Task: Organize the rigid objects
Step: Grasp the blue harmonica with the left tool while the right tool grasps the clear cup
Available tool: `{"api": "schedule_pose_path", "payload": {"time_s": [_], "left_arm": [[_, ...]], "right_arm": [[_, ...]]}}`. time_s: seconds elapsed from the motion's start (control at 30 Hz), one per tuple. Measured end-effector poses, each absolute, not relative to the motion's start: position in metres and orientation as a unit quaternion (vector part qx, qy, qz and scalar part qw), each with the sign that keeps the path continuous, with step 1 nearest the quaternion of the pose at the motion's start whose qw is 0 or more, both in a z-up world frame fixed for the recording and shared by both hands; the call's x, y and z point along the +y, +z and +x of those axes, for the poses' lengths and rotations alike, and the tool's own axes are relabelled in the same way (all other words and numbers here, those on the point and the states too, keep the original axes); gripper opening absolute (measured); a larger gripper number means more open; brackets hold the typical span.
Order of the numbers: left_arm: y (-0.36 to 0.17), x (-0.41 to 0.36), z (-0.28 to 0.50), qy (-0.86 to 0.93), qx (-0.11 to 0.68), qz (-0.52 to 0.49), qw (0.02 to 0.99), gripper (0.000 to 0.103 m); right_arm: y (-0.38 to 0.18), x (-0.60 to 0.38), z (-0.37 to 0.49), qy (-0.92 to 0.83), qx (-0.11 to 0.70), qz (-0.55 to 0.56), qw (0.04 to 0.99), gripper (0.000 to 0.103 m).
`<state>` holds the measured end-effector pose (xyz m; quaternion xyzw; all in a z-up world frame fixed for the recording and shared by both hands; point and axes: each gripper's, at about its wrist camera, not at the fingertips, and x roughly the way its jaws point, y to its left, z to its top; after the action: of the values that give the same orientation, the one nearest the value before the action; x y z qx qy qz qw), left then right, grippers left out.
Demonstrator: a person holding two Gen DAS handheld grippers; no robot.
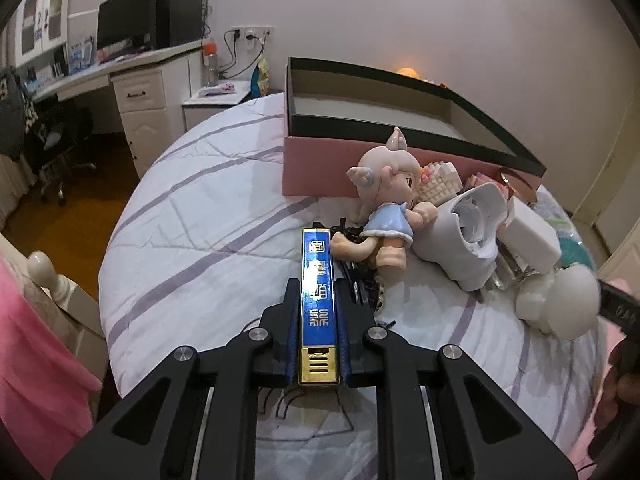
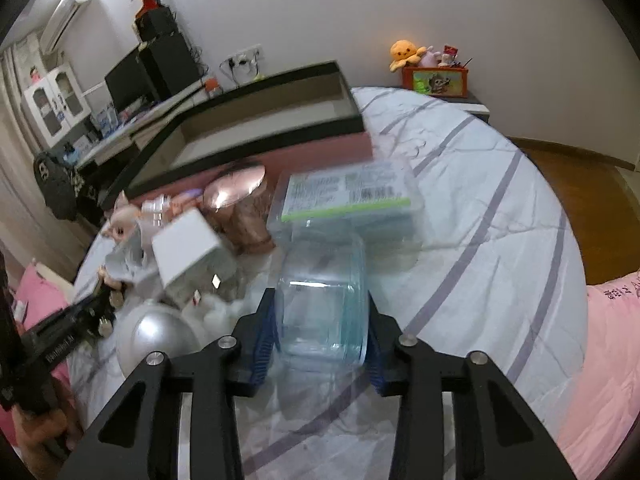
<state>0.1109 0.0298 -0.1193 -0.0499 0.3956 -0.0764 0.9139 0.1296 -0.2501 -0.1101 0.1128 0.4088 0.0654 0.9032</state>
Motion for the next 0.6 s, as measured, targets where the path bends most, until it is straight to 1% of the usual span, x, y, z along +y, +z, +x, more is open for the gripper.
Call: {"api": "schedule_pose_path", "payload": {"time_s": [0.2, 0.6], "left_arm": [[-0.113, 0.036, 0.099, -0.070, 0.382, -0.052, 0.920, 0.015], [-0.078, 0.046, 0.083, -0.068, 0.345, -0.052, 0.935, 0.015]], "right_arm": [[-0.098, -0.251, 0.117, 0.070, 0.388, 0.108, 0.913, 0.038], [-0.068, -0.247, 0.109, 0.077, 0.361, 0.087, 0.925, 0.038]]}}
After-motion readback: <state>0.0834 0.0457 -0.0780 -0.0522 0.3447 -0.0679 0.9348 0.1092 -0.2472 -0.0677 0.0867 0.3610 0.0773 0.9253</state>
